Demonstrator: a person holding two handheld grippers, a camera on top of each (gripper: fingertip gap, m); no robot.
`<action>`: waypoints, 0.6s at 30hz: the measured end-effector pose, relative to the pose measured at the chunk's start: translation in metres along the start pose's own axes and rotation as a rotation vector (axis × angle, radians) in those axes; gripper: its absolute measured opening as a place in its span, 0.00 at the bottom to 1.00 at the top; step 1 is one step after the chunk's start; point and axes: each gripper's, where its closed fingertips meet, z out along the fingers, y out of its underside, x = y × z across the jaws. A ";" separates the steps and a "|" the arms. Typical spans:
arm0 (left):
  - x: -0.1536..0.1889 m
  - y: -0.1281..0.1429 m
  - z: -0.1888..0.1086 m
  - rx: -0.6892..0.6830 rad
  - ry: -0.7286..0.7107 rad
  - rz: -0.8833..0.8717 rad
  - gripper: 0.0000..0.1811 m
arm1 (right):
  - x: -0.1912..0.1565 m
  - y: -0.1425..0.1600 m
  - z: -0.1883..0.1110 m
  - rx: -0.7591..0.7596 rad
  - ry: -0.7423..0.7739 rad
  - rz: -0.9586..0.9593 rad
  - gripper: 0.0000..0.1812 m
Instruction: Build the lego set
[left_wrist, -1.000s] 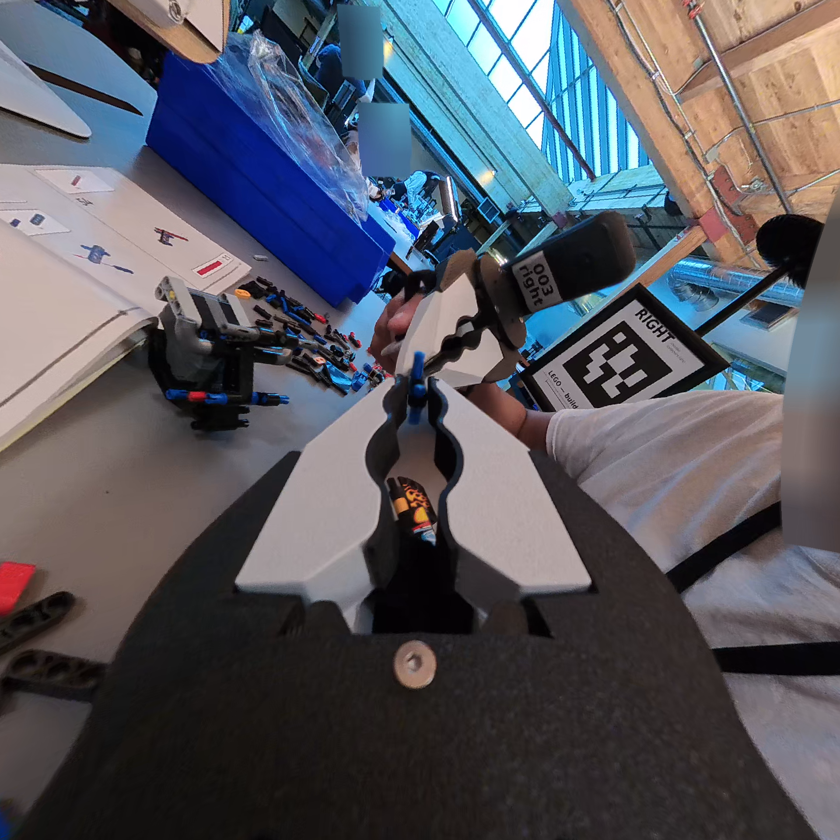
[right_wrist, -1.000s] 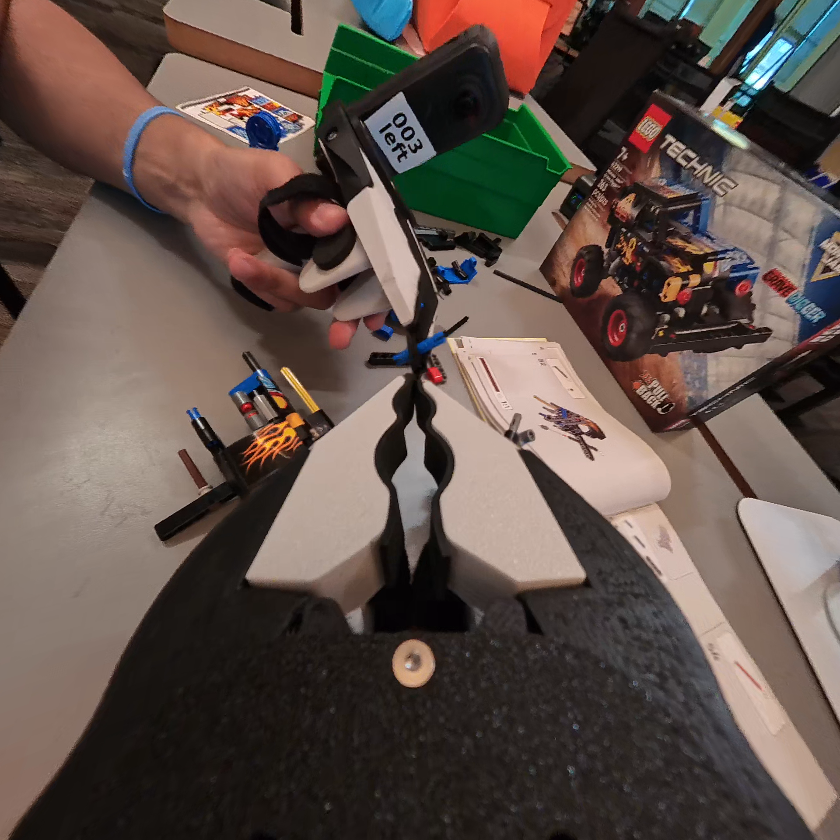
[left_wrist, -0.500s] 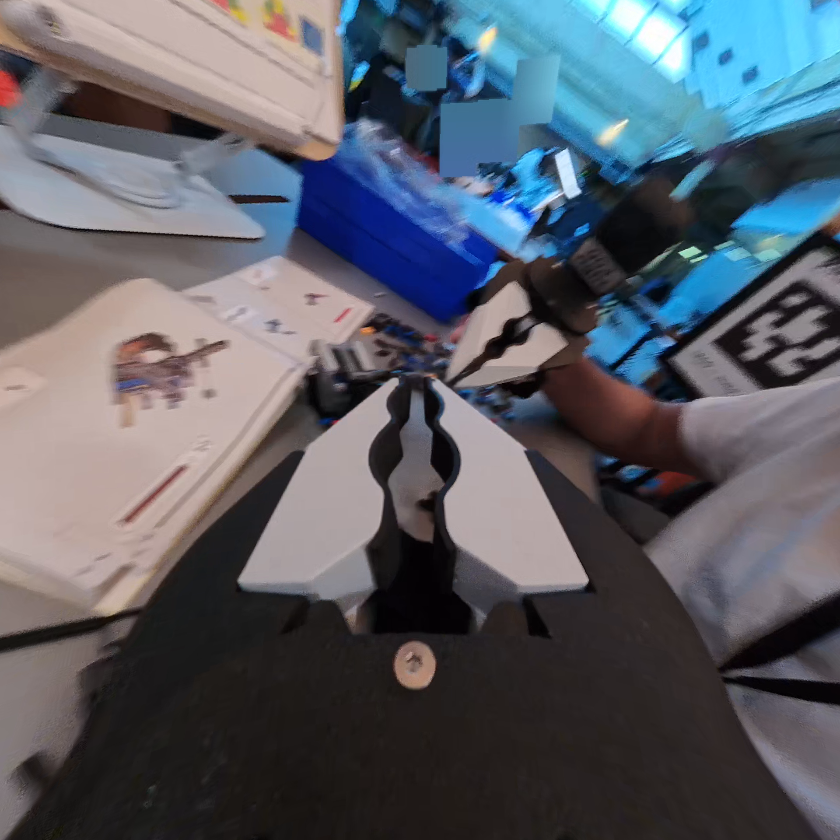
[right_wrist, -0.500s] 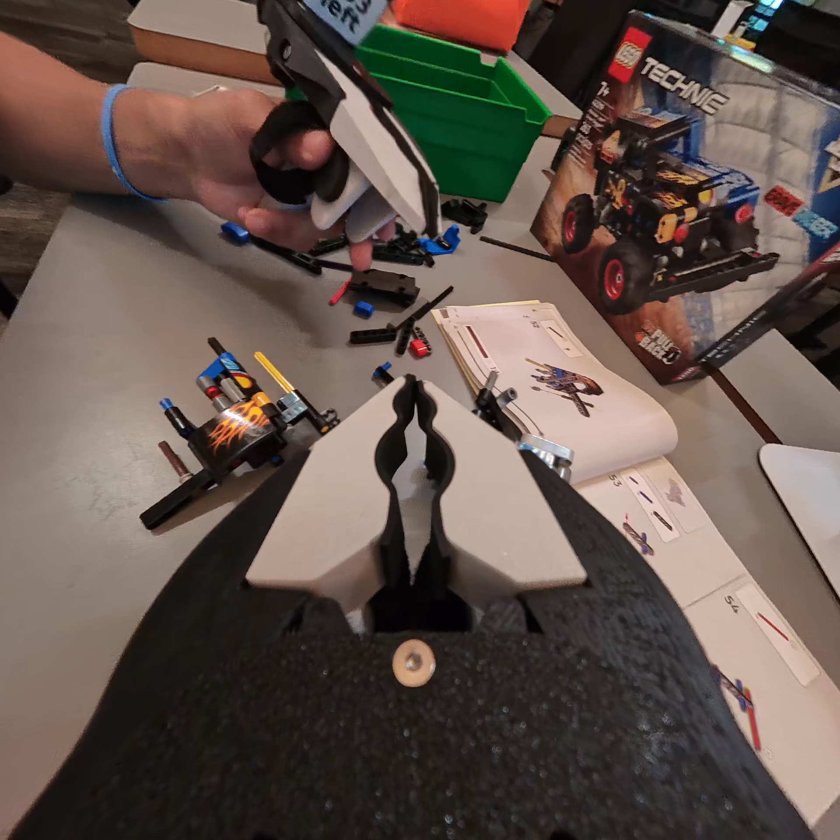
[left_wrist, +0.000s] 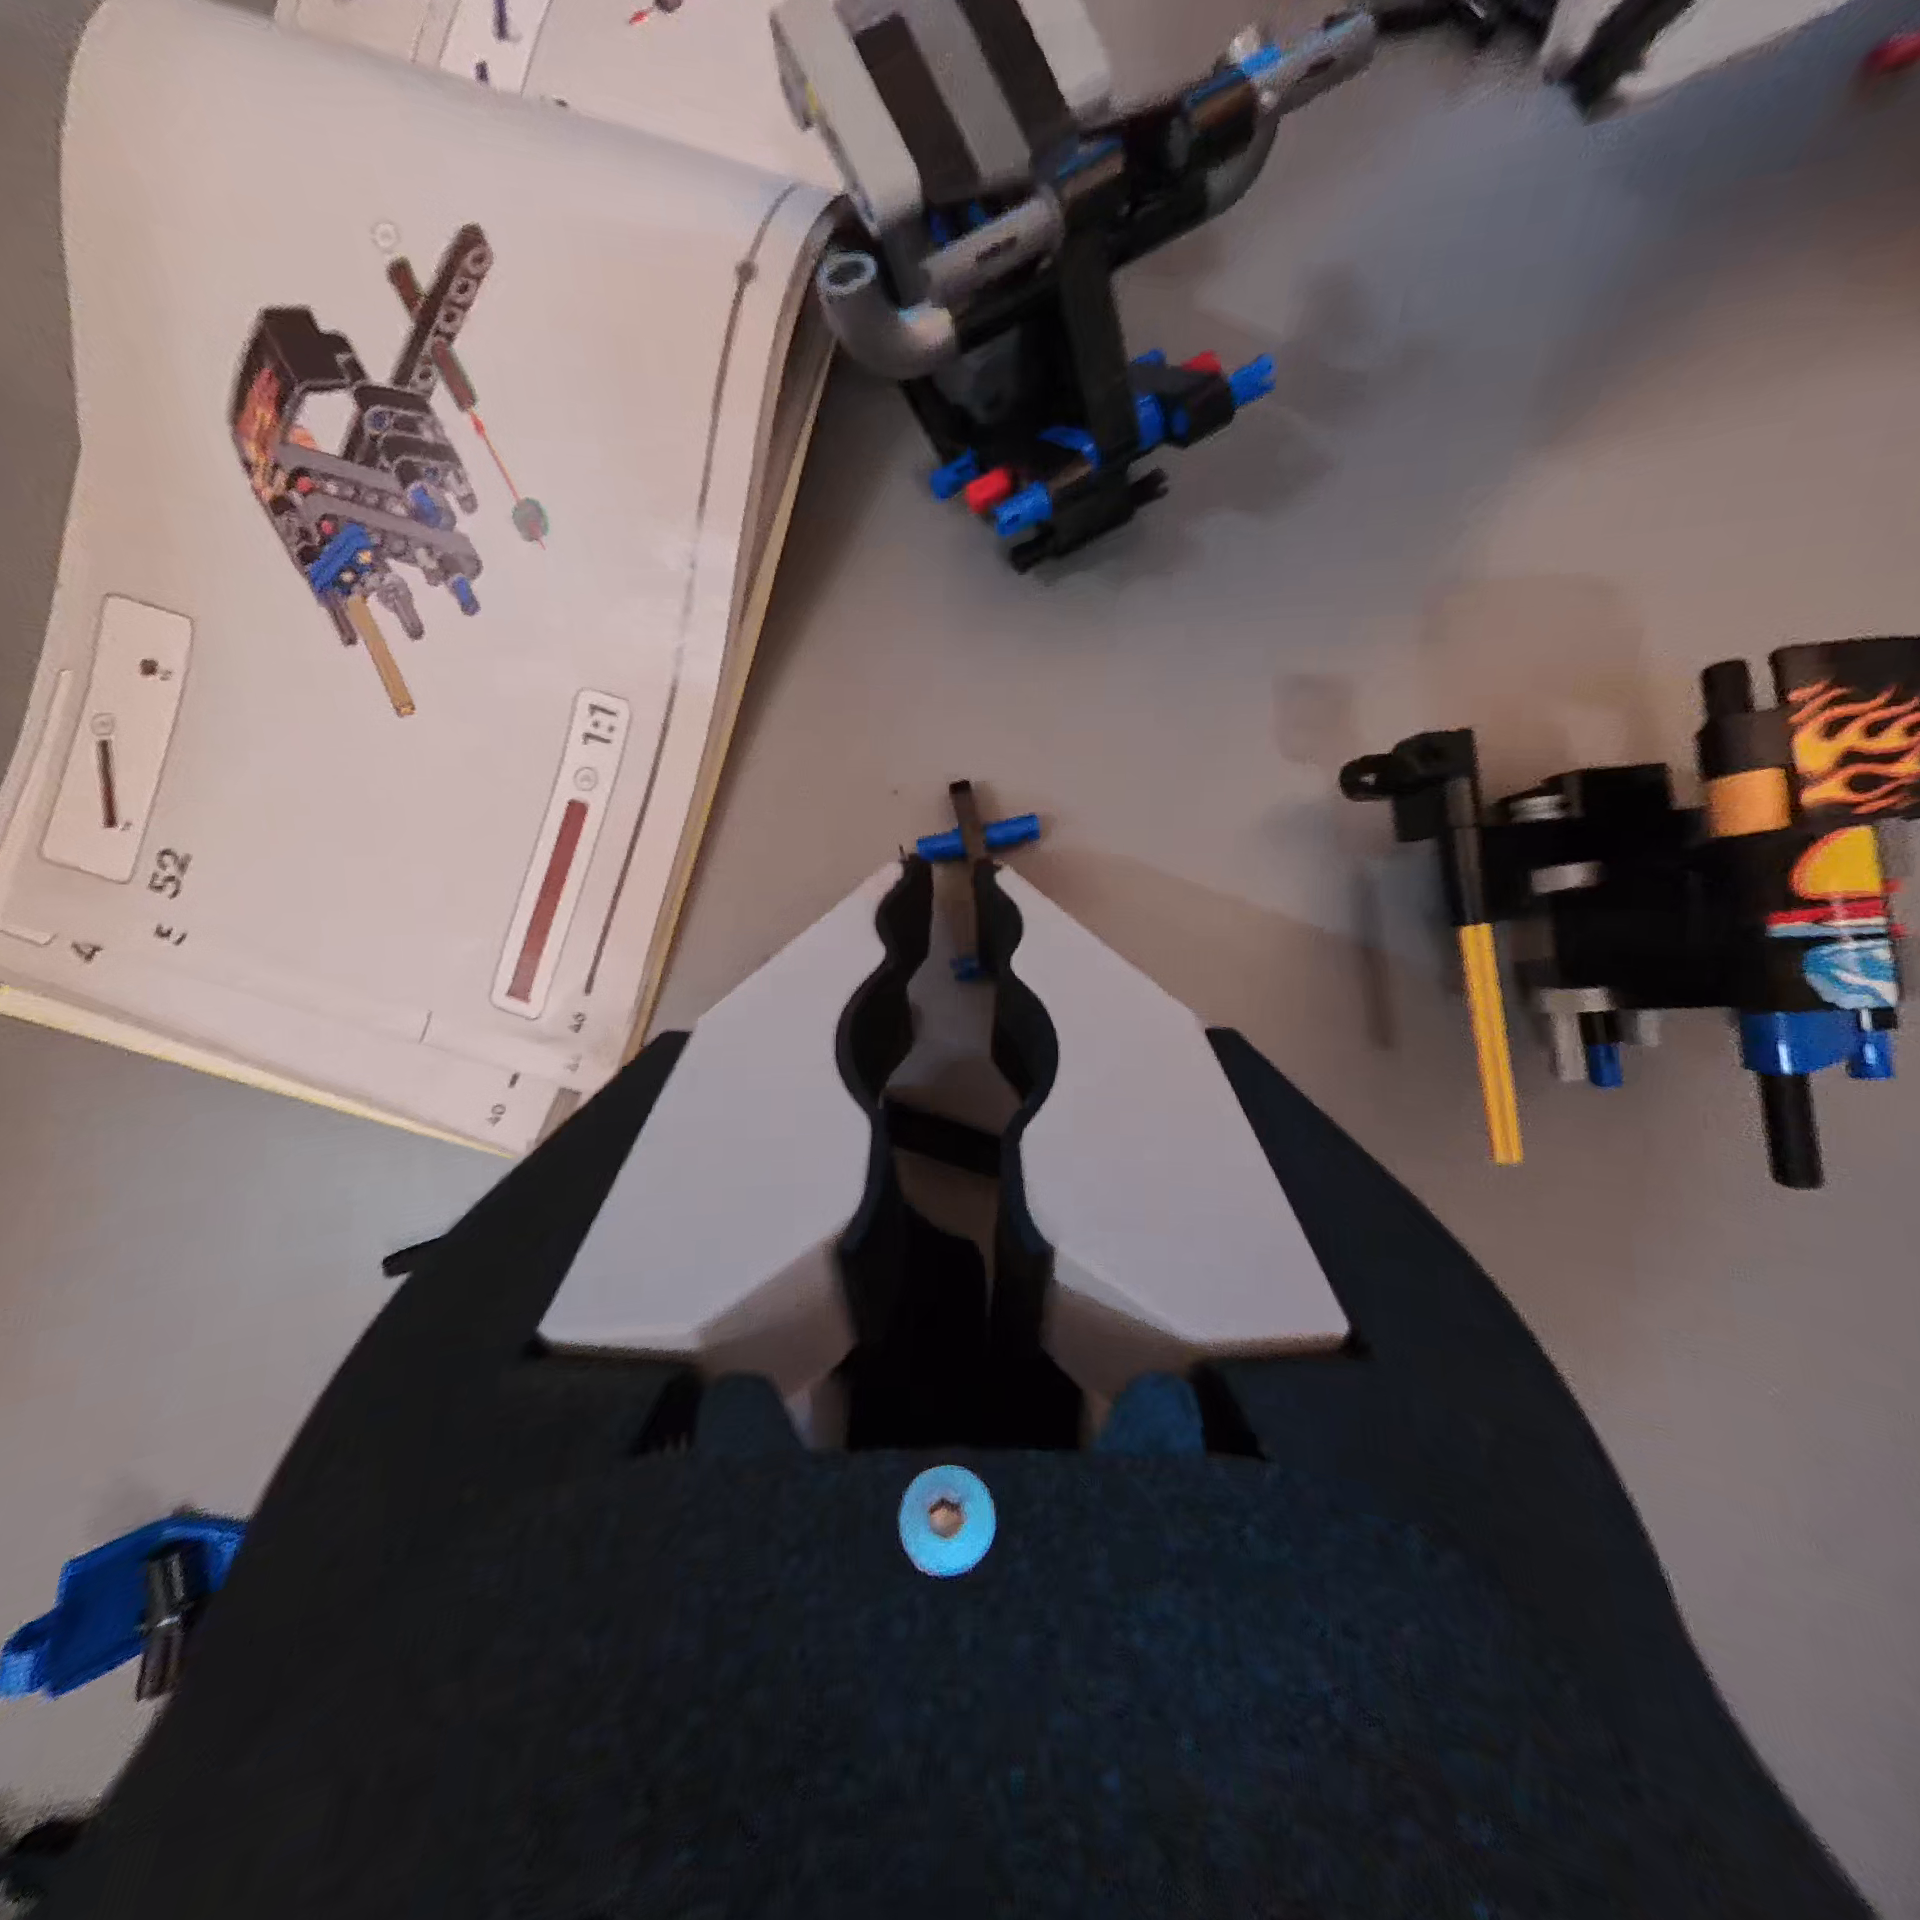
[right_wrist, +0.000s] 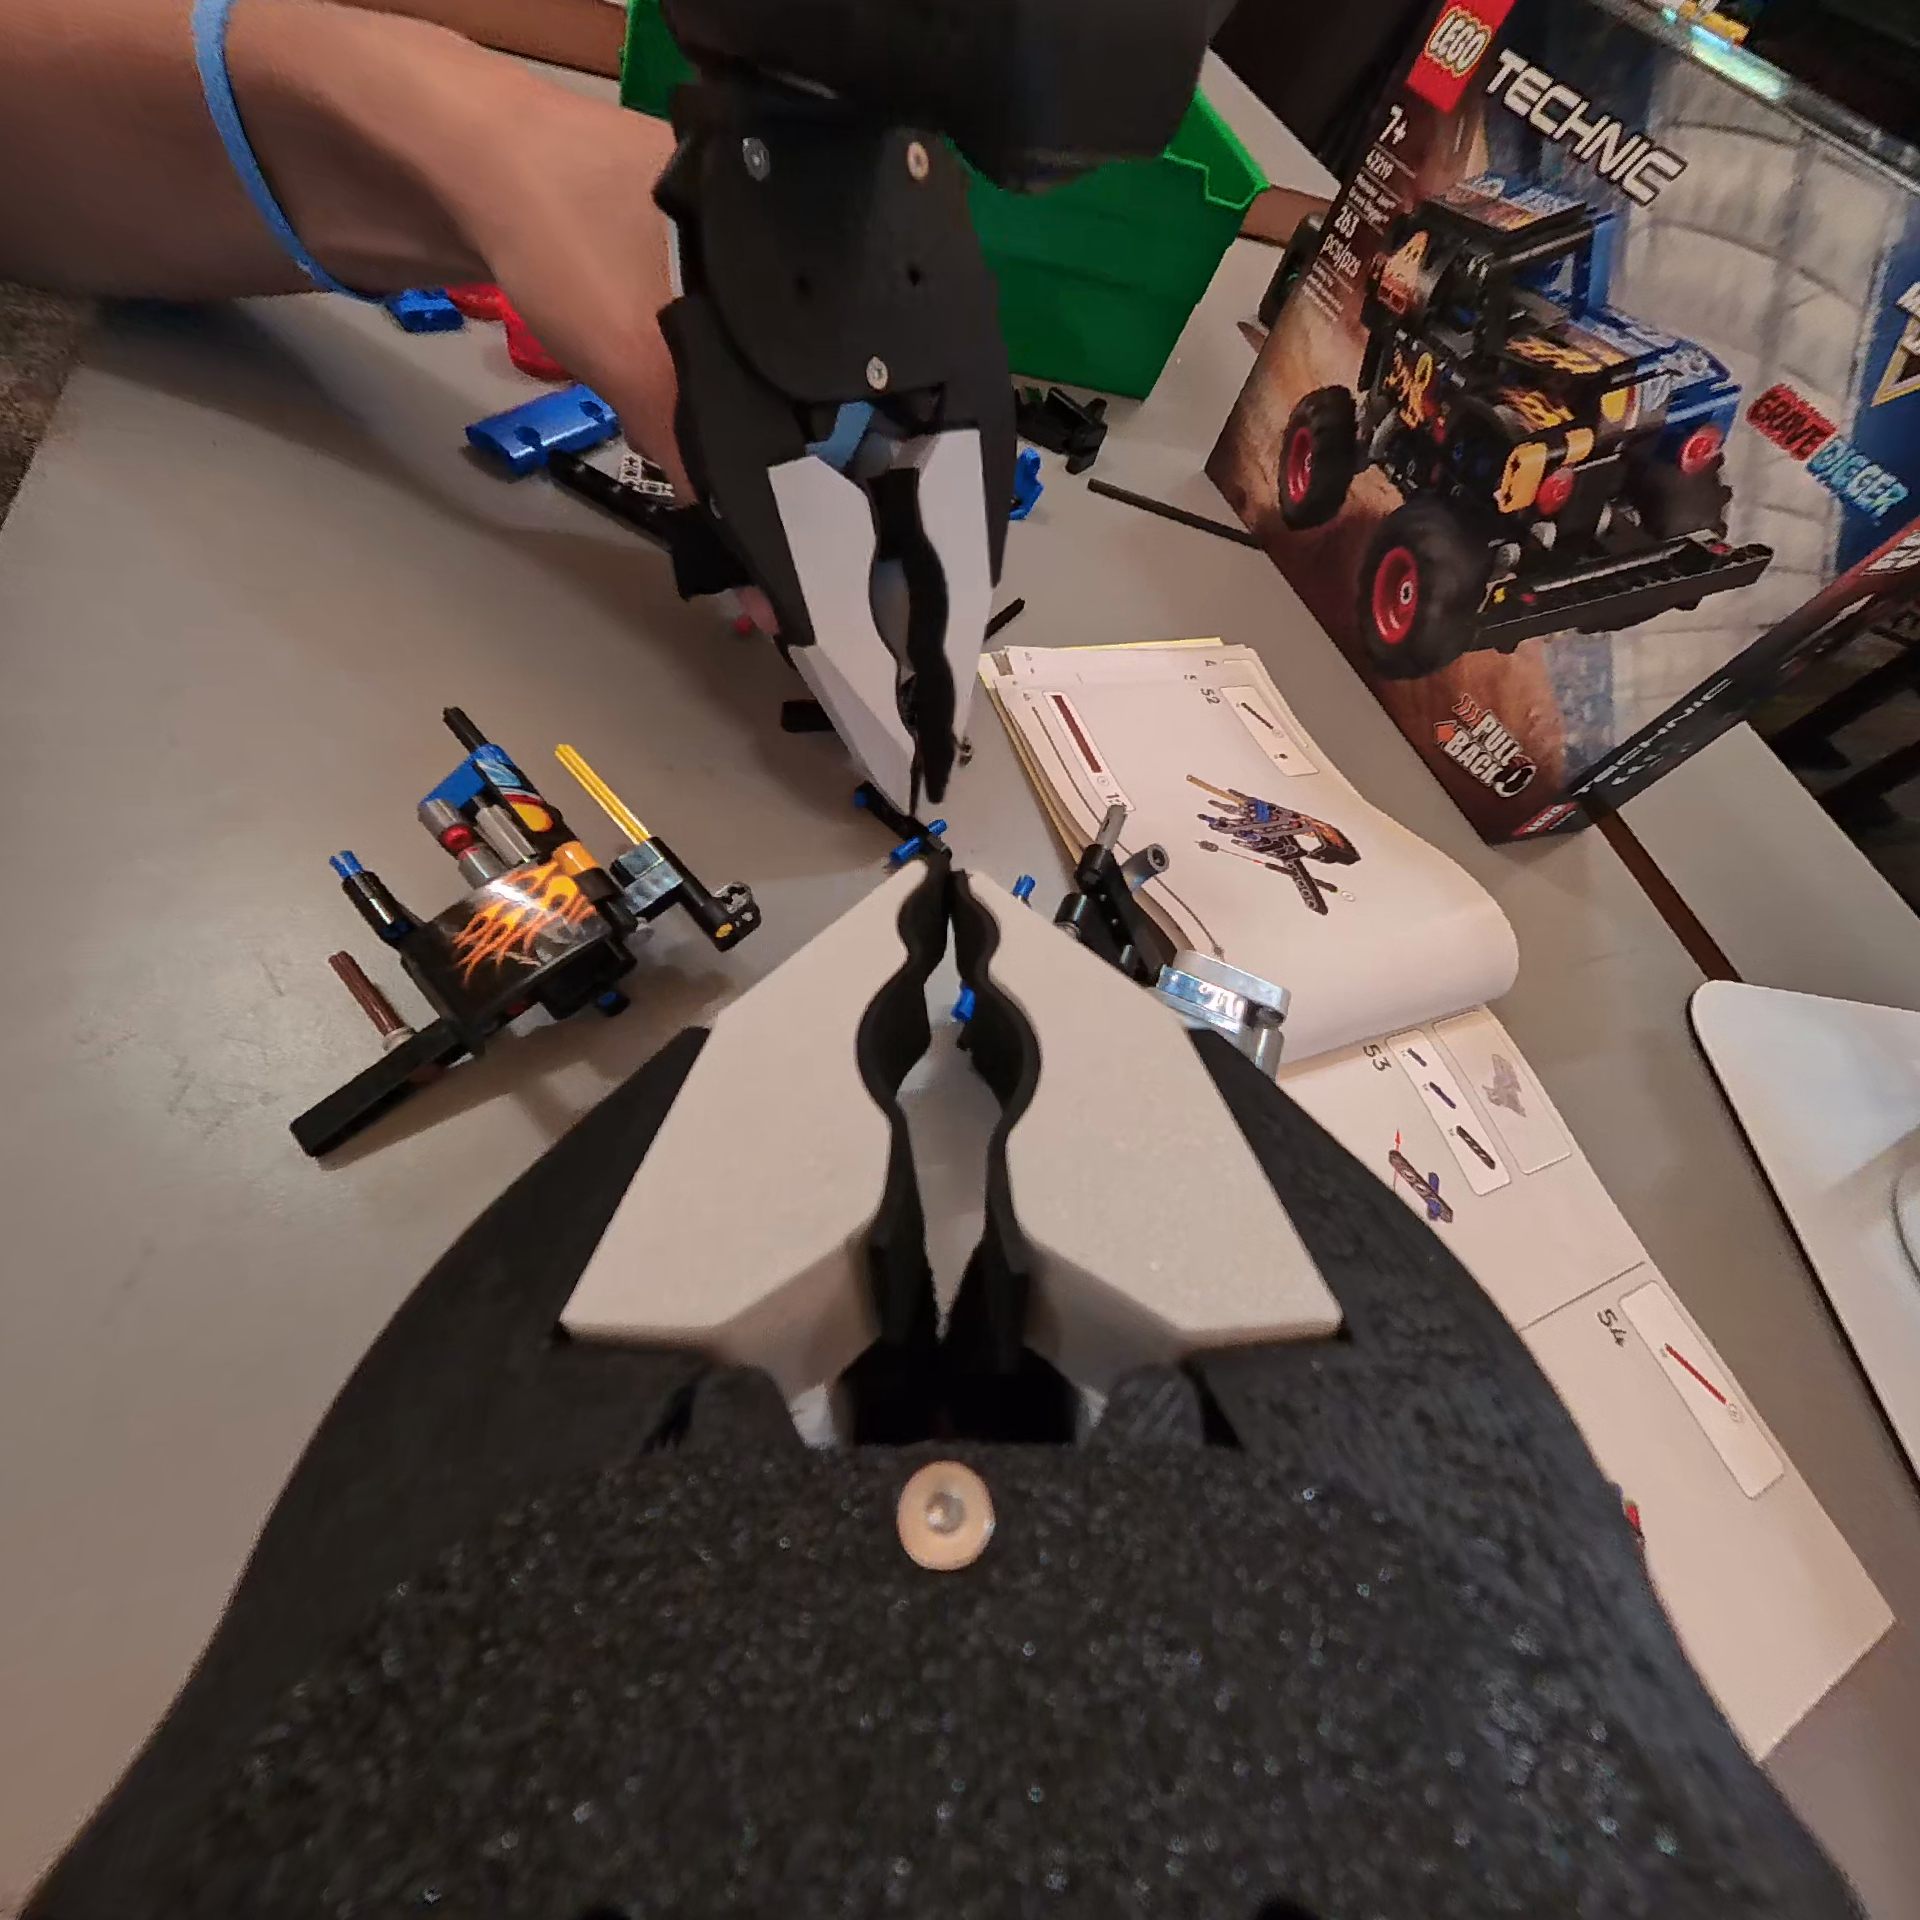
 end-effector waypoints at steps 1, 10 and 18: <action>0.002 0.000 0.000 0.000 0.009 0.001 0.03 | 0.001 0.000 -0.001 -0.003 0.000 0.007 0.00; 0.010 -0.003 -0.007 0.039 0.084 -0.054 0.07 | 0.012 0.003 -0.012 0.000 -0.012 0.071 0.00; 0.005 0.004 0.003 0.007 0.020 -0.002 0.01 | 0.014 0.003 -0.017 -0.001 -0.028 0.086 0.00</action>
